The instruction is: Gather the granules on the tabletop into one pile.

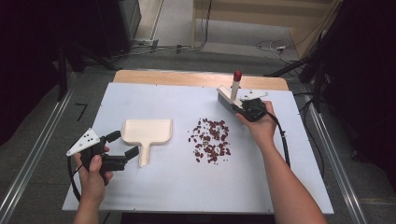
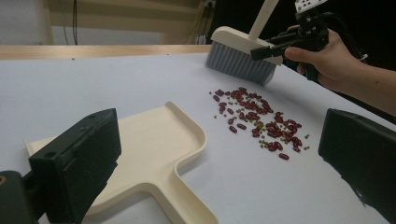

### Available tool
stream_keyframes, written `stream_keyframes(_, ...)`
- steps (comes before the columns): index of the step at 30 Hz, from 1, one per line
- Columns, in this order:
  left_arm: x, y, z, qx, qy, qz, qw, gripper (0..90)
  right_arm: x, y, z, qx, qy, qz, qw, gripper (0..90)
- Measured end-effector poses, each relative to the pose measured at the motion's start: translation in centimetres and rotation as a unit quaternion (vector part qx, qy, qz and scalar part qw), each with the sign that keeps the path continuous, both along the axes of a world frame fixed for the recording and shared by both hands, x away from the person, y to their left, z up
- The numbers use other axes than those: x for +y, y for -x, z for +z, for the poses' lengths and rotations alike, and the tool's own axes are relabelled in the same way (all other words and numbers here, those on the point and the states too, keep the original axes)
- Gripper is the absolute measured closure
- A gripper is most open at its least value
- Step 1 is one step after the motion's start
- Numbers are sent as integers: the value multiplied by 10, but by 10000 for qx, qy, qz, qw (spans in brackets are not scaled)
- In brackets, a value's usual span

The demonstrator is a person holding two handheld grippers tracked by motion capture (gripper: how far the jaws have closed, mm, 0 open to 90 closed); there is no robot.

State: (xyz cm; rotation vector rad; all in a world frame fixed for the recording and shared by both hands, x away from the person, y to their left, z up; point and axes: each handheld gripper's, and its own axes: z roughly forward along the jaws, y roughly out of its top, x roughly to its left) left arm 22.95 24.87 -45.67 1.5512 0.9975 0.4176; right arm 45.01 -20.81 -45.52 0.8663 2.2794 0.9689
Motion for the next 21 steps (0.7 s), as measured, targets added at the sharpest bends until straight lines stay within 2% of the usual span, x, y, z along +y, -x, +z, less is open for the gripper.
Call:
stream_keyframes(6, -3, -1, -1, 33, -7, -30, 10000, 0, 18, 14, -8, 178, 212, 483, 9984, 655)
stream_keyframes(9, -4, -1, -1, 34, -7, -41, 10000, 0, 19, 21, -14, 270, 232, 540, 9979, 655)
stream_keyframes(10, -4, -1, -1, 36, -22, -44, 10000, 0, 17, 24, -16, 286, 191, 560, 9978, 655)
stream_keyframes(14, -5, -1, -1, 39, -17, -56, 10000, 0, 6, 31, -16, 596, -380, 533, 9961, 655)
stream_keyframes(21, -6, -2, -2, 59, -20, -81, 9999, 0, 3, 49, -14, 767, -447, 892, 9920, 655)
